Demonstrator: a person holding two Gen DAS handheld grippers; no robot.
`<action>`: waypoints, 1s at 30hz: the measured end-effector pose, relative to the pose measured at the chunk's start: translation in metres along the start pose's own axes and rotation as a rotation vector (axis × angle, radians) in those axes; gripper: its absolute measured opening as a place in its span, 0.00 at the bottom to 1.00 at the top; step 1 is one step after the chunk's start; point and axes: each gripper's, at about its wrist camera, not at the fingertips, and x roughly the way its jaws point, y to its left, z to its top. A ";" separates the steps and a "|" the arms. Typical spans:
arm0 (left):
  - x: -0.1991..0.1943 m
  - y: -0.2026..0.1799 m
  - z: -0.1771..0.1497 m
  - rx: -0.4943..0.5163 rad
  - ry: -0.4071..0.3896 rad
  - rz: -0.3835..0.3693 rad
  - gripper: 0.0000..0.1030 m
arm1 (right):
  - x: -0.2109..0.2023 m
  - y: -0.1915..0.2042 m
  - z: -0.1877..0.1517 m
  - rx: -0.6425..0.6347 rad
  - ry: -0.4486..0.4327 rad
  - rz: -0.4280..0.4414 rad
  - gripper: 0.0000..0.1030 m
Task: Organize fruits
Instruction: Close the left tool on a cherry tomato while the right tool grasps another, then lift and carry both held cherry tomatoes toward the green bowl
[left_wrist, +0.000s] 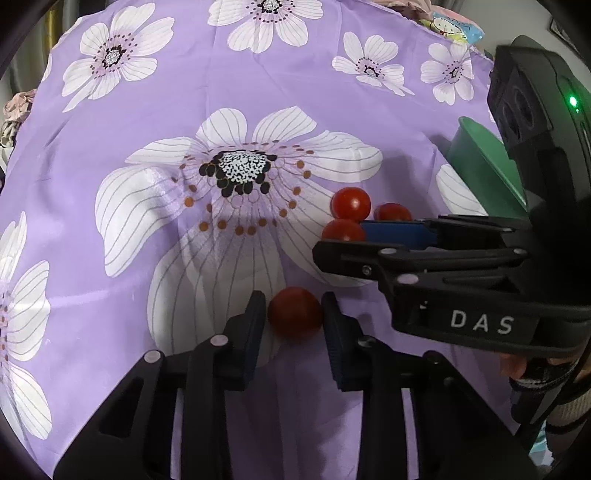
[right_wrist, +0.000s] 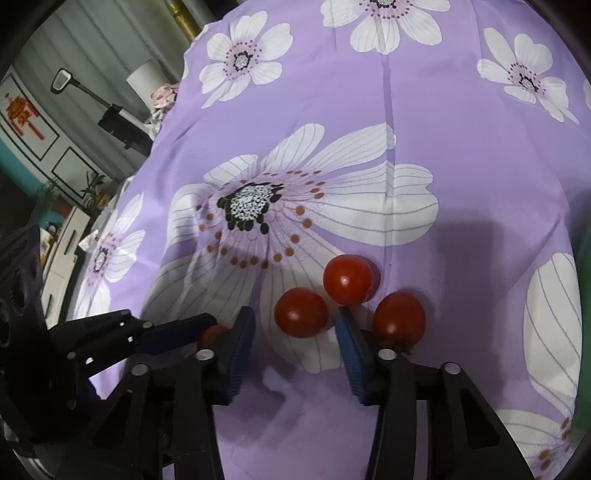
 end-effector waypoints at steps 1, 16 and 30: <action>0.000 0.001 0.001 -0.001 -0.001 0.000 0.28 | 0.000 0.000 0.000 -0.005 0.000 -0.002 0.45; -0.004 0.004 0.003 -0.032 -0.010 -0.032 0.27 | -0.001 -0.004 -0.002 -0.019 -0.006 0.000 0.30; -0.017 -0.007 -0.006 -0.037 -0.013 -0.028 0.27 | -0.026 -0.006 -0.024 0.010 -0.029 0.031 0.30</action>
